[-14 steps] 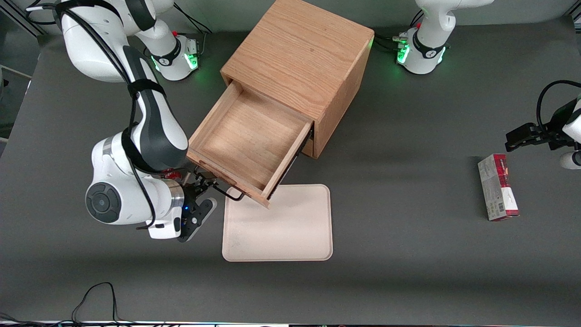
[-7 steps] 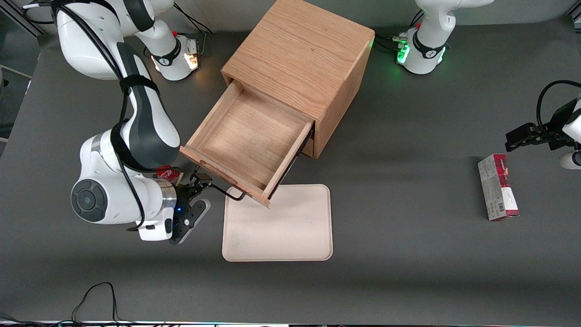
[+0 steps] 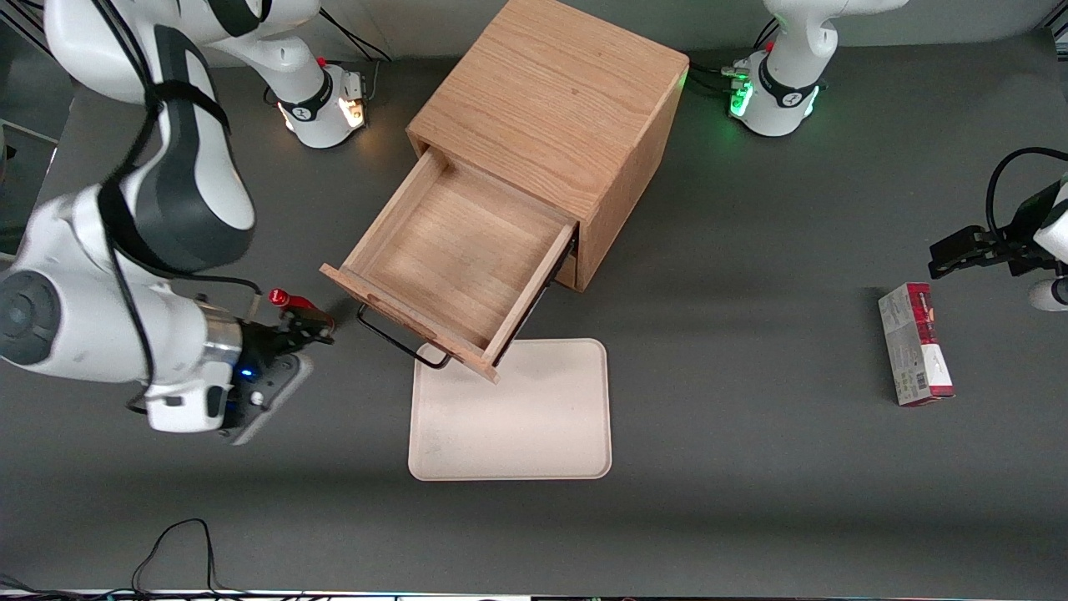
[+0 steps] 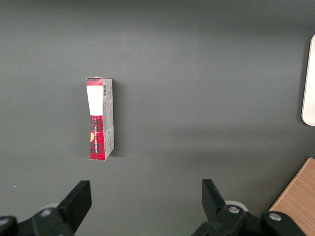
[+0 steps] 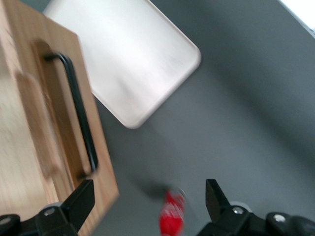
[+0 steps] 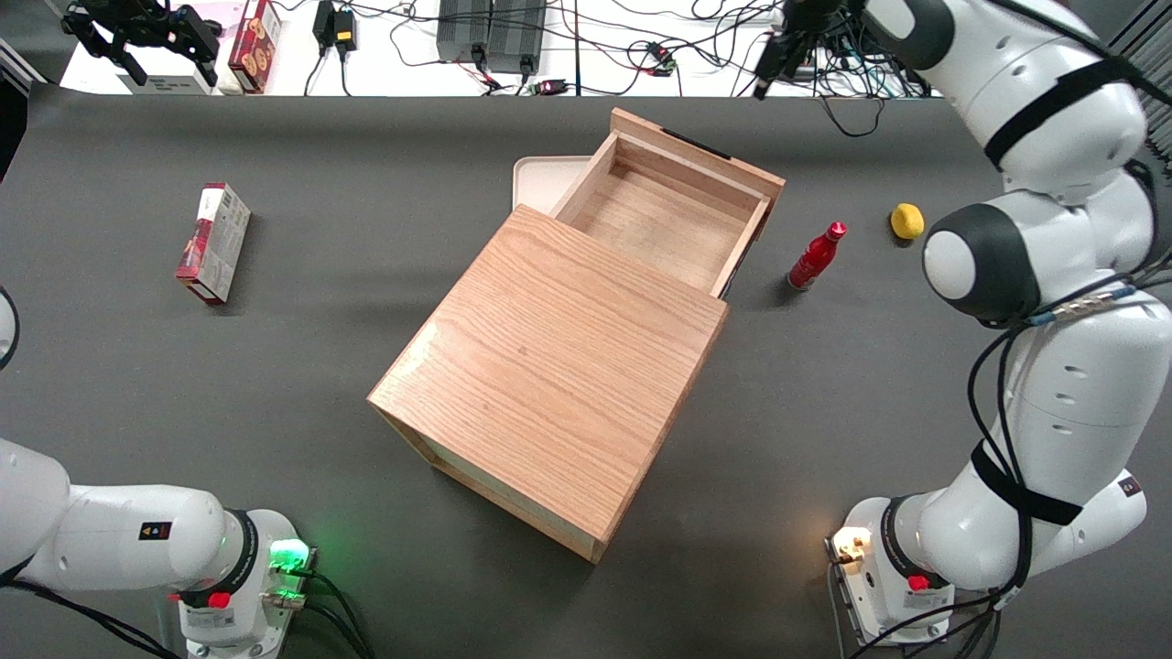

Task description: Open upper drawer

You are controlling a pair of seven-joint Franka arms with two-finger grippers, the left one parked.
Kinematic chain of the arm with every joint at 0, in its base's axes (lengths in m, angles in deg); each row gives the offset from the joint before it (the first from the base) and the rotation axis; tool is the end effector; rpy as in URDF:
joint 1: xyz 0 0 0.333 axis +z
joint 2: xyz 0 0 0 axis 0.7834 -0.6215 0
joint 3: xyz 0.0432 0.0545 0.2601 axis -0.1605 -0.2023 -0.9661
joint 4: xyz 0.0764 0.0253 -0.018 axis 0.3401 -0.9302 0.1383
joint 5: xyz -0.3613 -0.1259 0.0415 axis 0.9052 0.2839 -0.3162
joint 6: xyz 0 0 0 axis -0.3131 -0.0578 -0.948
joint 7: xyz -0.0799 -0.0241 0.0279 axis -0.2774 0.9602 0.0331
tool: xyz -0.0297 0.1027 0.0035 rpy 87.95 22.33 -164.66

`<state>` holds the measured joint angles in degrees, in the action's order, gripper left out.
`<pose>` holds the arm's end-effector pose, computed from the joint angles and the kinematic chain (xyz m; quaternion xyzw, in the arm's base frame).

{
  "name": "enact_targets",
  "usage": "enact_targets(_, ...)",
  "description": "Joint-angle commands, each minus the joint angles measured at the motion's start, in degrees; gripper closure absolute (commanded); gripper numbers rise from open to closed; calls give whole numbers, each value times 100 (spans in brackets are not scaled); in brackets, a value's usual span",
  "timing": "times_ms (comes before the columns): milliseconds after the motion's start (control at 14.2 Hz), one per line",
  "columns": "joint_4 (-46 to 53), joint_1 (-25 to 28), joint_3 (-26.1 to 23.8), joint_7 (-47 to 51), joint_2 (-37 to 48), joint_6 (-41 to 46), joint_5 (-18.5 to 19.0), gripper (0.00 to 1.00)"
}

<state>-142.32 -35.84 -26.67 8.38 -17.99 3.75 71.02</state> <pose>0.6533 0.1511 0.4754 -0.9269 -0.3695 0.0378 0.0541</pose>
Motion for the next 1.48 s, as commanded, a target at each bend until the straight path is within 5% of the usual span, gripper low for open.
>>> enact_targets(0,-1162,44,97,698,981,-68,407,0)
enact_targets(494,-4010,79,598,1984,3311,-613,452,0)
enact_targets(1411,-4335,-174,529,2425,3751,-761,671,0)
